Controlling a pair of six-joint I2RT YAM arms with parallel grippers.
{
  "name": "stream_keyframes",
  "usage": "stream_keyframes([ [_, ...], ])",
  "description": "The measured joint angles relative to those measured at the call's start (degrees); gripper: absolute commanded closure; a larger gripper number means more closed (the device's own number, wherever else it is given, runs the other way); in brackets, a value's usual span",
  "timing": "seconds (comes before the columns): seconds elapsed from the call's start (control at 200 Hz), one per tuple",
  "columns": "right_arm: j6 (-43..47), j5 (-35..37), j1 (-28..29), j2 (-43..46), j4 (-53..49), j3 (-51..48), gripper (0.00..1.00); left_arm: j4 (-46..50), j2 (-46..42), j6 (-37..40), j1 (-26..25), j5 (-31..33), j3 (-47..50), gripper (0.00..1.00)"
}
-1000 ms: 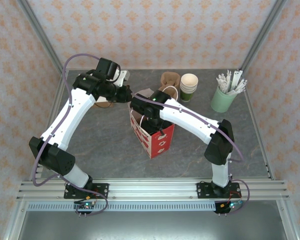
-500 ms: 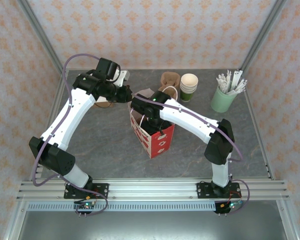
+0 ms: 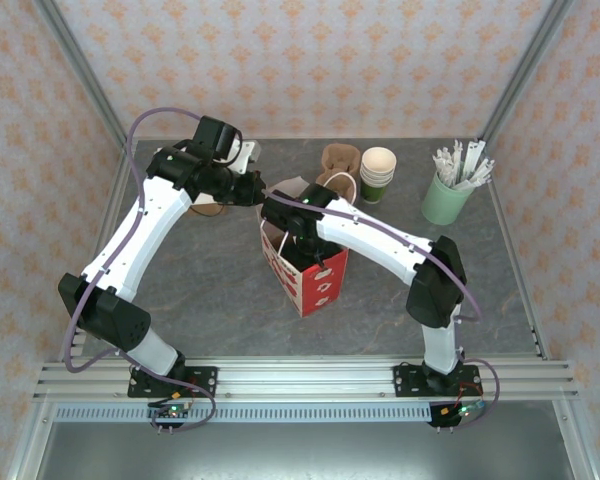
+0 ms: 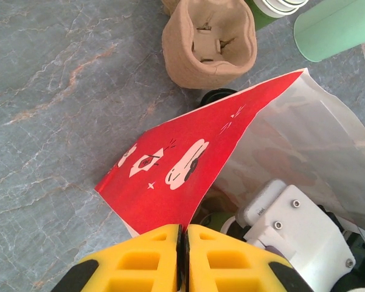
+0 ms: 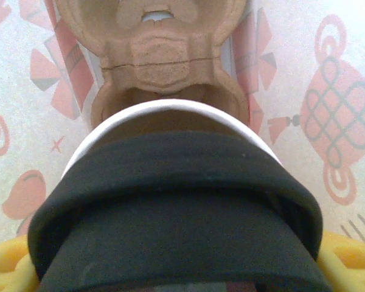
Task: Pack the takeout coffee
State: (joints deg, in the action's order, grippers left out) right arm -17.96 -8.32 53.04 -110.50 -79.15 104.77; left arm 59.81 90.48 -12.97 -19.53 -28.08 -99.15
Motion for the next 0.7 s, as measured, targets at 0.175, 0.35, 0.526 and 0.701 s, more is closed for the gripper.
stream_keyframes([
  [0.175,0.02,-0.55,0.00,-0.39,0.44,-1.33,0.30,-0.02,0.00,0.00,0.00,0.02,0.11,0.88],
  [0.35,0.04,-0.74,-0.07,-0.46,1.09,-2.75,0.30,-0.02,0.00,0.00,0.00,0.04,0.31,0.88],
  [0.526,0.04,-1.03,-0.22,-0.46,2.16,-4.57,0.30,-0.02,0.00,0.00,0.00,0.07,0.31,0.88],
  [0.701,0.04,-1.14,-0.22,-0.44,2.56,-5.11,0.30,-0.02,0.00,0.00,0.00,0.13,0.31,0.88],
])
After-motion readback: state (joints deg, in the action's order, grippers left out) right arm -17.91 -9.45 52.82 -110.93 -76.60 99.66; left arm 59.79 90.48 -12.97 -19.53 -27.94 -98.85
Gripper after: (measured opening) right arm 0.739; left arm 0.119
